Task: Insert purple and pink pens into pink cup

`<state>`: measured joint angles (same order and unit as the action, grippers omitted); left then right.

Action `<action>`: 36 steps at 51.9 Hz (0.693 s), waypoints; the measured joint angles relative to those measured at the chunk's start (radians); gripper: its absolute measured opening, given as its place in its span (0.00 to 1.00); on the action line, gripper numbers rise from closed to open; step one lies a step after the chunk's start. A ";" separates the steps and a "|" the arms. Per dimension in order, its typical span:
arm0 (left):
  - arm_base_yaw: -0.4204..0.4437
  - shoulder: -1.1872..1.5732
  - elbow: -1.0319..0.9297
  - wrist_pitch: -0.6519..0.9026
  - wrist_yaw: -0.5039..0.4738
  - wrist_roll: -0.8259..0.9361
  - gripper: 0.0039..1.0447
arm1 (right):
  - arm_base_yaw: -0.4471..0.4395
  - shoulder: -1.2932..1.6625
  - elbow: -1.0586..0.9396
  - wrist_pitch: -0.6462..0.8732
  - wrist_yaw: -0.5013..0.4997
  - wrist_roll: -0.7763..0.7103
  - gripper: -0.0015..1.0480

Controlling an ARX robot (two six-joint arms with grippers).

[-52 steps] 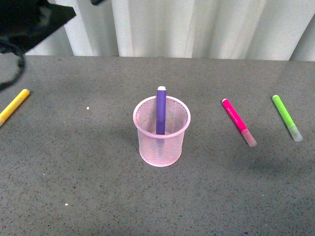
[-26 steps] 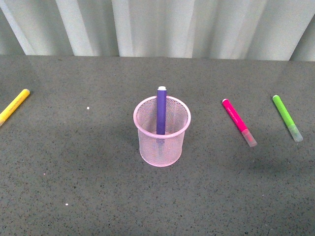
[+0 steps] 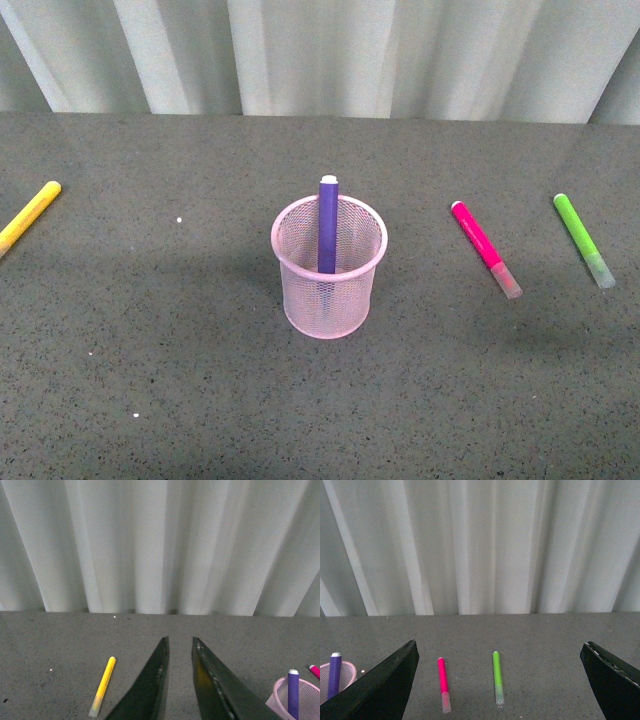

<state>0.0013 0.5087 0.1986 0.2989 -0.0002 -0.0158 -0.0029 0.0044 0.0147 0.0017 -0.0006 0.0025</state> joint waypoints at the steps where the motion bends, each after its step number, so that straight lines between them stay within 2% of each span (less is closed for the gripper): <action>1: 0.000 -0.008 -0.007 0.001 0.000 0.001 0.08 | 0.000 0.000 0.000 0.000 0.000 0.000 0.93; 2: 0.000 -0.021 -0.017 0.002 0.000 0.001 0.03 | 0.000 0.000 0.000 0.000 0.000 0.000 0.93; 36: 0.000 -0.266 -0.161 -0.094 0.000 0.008 0.03 | 0.000 0.000 0.000 0.000 0.000 0.000 0.93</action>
<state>0.0013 0.2432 0.0380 0.2047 -0.0006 -0.0078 -0.0029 0.0044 0.0147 0.0017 -0.0006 0.0025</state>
